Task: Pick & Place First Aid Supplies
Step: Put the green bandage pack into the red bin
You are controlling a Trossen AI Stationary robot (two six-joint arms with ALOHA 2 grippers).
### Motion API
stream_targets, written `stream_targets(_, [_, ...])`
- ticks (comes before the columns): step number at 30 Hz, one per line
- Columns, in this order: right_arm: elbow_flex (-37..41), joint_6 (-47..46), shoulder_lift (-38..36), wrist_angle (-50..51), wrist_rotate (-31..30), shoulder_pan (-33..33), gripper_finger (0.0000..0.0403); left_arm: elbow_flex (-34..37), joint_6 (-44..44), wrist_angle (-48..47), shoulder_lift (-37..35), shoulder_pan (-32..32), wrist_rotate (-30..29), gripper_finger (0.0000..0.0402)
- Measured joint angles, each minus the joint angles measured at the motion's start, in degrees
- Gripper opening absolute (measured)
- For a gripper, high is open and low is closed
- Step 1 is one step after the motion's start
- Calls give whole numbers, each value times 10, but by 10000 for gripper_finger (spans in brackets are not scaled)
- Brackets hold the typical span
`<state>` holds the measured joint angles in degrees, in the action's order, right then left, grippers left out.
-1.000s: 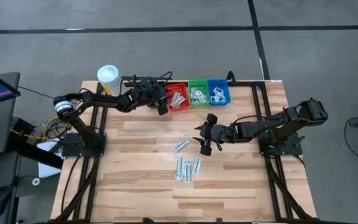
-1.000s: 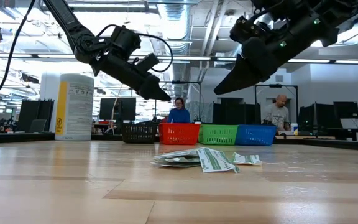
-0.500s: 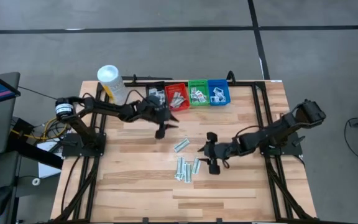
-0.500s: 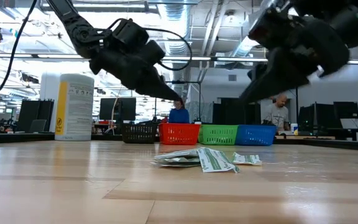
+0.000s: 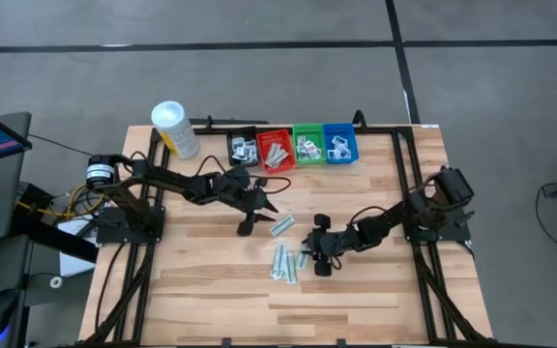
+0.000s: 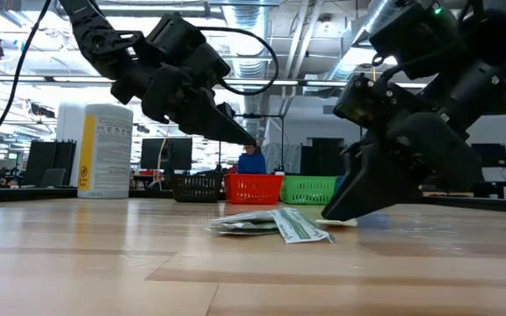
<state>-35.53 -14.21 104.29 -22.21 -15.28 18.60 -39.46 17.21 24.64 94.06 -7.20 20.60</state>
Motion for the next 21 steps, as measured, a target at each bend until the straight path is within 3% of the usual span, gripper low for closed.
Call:
stream_targets(6, [-1,-36,31,3,-7,-3,107,0,-15,3,0,5,0,131])
stream_targets(14, [1,-37,21,12,-13,-3,11,0,-26,18,0,9,0,131])
stream_targets(21, [5,-6,-28,35,-57,-2,4,0,-37,31,0,13,0,131])
